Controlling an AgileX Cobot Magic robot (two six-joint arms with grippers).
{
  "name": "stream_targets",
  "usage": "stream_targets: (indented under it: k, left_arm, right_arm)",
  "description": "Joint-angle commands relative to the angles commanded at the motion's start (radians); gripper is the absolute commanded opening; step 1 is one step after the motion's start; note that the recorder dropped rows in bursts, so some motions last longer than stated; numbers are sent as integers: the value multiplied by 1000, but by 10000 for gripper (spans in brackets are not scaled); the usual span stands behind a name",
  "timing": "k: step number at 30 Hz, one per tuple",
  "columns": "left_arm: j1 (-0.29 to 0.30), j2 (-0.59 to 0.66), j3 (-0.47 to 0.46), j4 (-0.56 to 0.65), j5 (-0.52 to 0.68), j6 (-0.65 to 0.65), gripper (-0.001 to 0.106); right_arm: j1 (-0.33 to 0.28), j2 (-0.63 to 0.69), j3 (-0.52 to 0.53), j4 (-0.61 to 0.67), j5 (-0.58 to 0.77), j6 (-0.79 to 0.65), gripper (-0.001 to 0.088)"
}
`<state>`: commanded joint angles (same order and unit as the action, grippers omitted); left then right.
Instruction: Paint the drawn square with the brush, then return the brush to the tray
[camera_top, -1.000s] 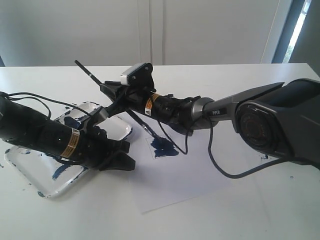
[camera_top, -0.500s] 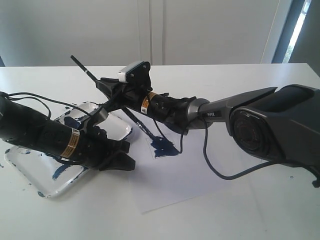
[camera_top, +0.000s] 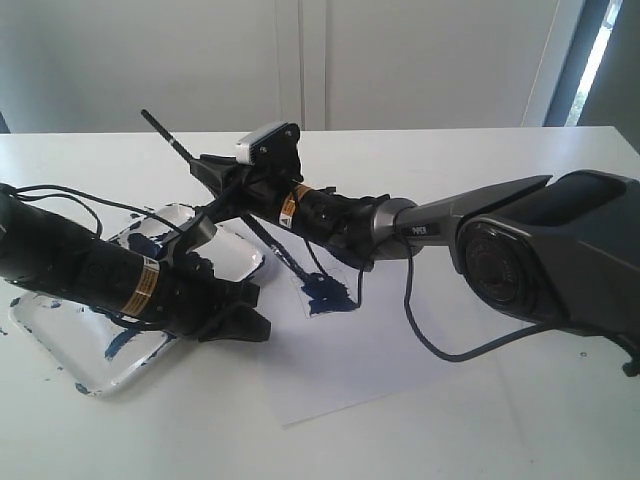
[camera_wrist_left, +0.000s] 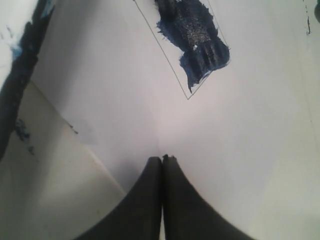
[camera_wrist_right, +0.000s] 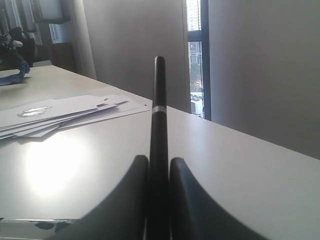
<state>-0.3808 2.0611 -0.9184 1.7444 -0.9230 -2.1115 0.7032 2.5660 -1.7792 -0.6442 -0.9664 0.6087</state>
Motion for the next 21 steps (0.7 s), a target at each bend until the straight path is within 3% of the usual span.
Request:
stream_targets:
  k: [12, 21]
  left_arm:
    - [0, 0, 0, 0, -4, 0, 49]
    - [0, 0, 0, 0, -12, 0, 49]
  right_arm:
    - [2, 24, -4, 13, 89, -64, 0]
    - [-15, -21, -2, -143, 250, -75, 0]
